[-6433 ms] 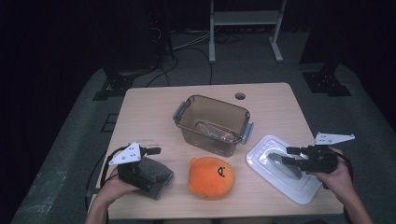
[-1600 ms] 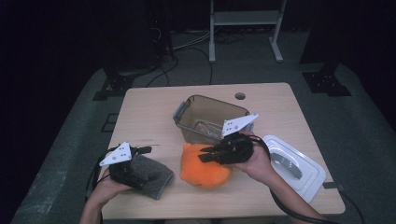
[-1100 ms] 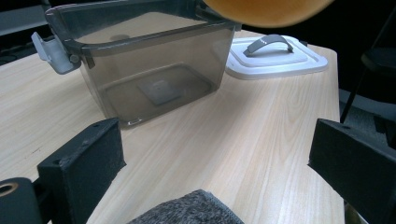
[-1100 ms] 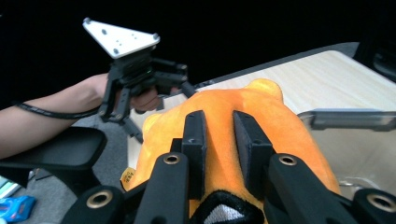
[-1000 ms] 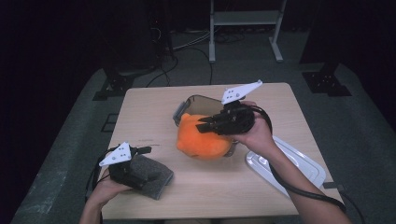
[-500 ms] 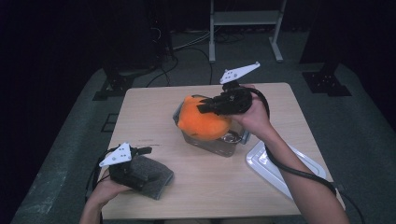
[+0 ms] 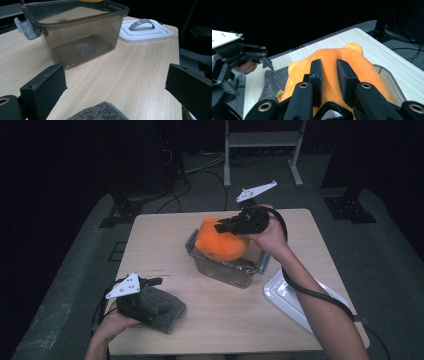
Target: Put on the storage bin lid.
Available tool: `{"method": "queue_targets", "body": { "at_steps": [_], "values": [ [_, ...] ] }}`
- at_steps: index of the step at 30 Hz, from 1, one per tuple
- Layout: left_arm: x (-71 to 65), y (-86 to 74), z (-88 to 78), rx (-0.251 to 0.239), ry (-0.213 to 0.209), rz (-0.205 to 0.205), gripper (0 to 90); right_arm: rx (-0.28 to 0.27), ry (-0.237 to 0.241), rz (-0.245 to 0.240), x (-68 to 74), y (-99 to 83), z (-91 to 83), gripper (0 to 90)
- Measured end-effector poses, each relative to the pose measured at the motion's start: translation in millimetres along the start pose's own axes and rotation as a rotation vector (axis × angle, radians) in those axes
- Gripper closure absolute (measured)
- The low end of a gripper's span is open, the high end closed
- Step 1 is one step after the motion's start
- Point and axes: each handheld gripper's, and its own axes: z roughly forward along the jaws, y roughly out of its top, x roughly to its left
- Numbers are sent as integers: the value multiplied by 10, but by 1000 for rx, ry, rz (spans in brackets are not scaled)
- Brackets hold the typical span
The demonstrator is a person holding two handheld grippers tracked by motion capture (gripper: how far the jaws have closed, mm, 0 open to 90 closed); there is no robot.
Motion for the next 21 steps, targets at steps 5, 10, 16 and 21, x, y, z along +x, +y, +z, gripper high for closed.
{"method": "queue_targets", "body": {
  "at_steps": [5, 10, 16, 21],
  "values": [
    [-4, -5, 9, 6, -2, 0, 26, 8, -13, 17, -104, -40, 41, 747],
    [-5, -2, 6, 2, -2, 0, 26, 16, -21, 23, -171, -69, 79, 747],
    [-10, -6, 16, 6, -6, 2, 25, 29, -32, 37, -237, -100, 124, 746],
    [-12, -6, 21, 6, -7, 2, 26, 34, -33, 48, -279, -128, 161, 747]
  ]
}}
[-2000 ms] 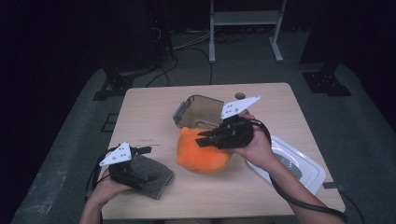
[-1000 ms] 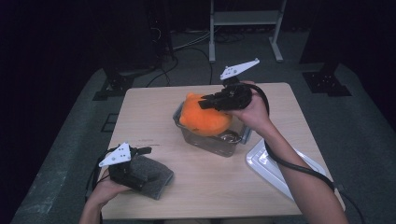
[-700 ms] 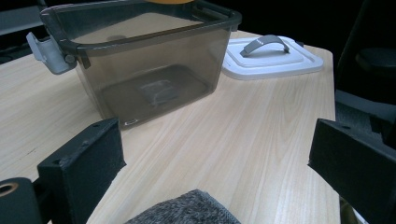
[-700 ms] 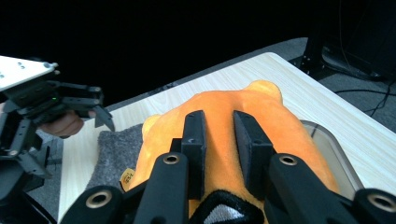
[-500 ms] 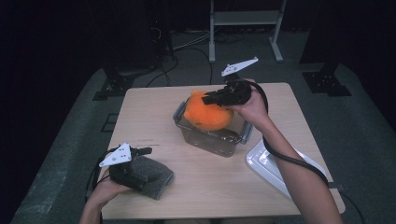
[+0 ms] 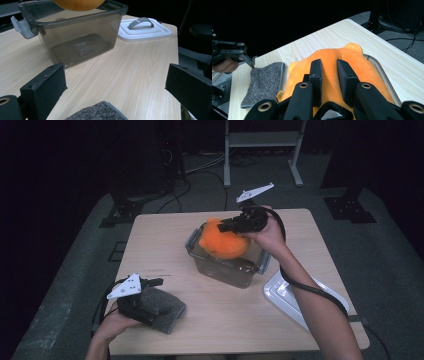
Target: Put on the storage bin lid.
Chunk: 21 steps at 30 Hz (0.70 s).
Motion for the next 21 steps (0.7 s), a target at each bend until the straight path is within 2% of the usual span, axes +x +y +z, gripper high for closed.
{"method": "queue_targets", "body": {
  "at_steps": [21],
  "values": [
    [-10, -5, 5, 2, -5, -2, 26, 23, -12, 53, -177, -184, 188, 742]
  ]
}}
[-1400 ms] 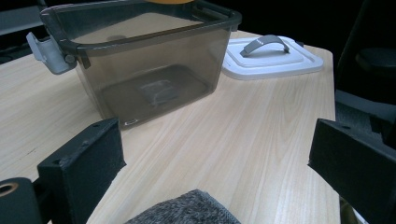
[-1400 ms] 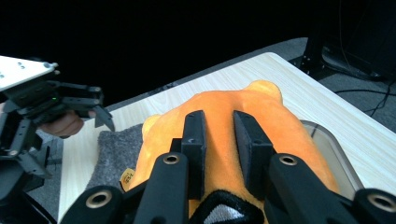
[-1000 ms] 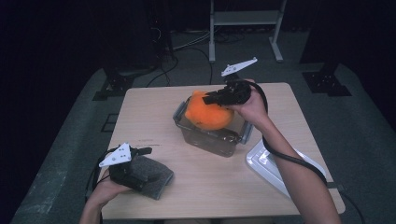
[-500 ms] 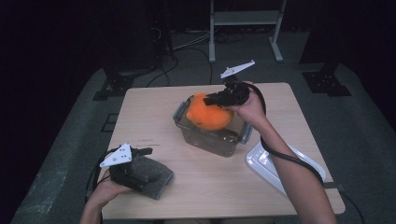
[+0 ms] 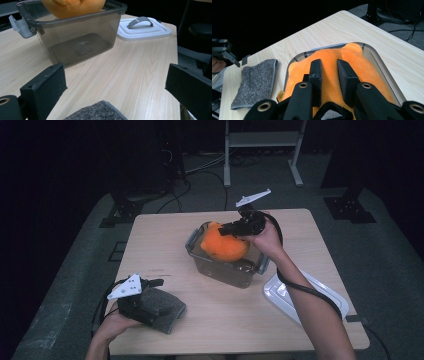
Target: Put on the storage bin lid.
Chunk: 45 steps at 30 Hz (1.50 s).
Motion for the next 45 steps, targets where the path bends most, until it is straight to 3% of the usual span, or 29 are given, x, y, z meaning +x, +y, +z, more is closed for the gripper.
{"method": "queue_targets", "body": {
  "at_steps": [25, 45],
  "values": [
    [3, 1, -3, 0, -1, 3, 25, 74, -18, 55, -165, -162, 227, 726],
    [8, 2, -18, -1, 3, 4, 26, 127, -8, 61, -158, -205, 352, 712]
  ]
}}
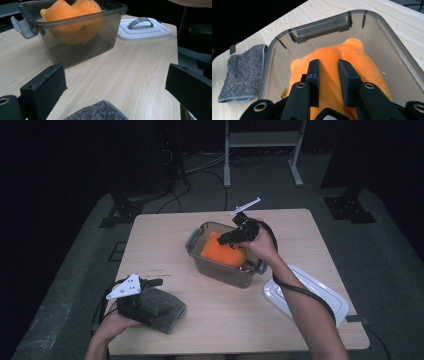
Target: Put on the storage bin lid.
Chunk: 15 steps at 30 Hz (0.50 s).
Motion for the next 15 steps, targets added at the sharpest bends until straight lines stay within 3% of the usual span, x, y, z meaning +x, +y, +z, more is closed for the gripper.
{"method": "queue_targets", "body": {
  "at_steps": [15],
  "values": [
    [-5, 9, 5, 5, -2, 6, 26, 42, -7, -2, 28, -34, 52, 720]
  ]
}}
